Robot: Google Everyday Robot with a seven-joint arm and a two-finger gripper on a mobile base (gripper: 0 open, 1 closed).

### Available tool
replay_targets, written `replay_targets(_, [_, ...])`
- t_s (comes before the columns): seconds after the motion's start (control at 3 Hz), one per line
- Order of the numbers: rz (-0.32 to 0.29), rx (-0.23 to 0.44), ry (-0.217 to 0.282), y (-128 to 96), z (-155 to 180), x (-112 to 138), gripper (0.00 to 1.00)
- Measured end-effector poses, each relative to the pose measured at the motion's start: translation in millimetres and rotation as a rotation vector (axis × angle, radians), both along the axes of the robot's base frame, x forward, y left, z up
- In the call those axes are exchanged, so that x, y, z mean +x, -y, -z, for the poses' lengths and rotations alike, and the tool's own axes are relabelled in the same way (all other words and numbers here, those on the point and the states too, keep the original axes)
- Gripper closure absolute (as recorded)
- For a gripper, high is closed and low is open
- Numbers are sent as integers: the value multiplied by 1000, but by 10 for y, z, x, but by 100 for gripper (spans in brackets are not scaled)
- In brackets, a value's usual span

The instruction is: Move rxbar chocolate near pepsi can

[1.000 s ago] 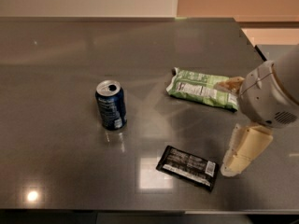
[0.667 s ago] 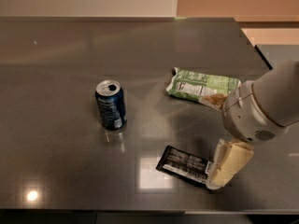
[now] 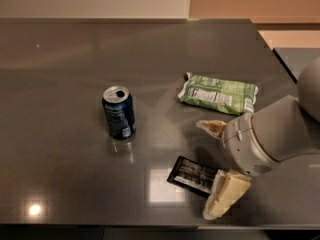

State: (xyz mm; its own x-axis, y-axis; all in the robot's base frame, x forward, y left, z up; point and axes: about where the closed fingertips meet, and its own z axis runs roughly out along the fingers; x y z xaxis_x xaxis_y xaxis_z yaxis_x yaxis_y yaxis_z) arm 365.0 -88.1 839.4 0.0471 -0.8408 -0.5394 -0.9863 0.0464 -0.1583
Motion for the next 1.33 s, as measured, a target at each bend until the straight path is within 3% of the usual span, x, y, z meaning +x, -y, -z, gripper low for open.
replay_targets(0.33, [-6,16,-13,-41,118,-18,0])
replay_targets(1.33, [-4,56,-60,43,157,-36,65])
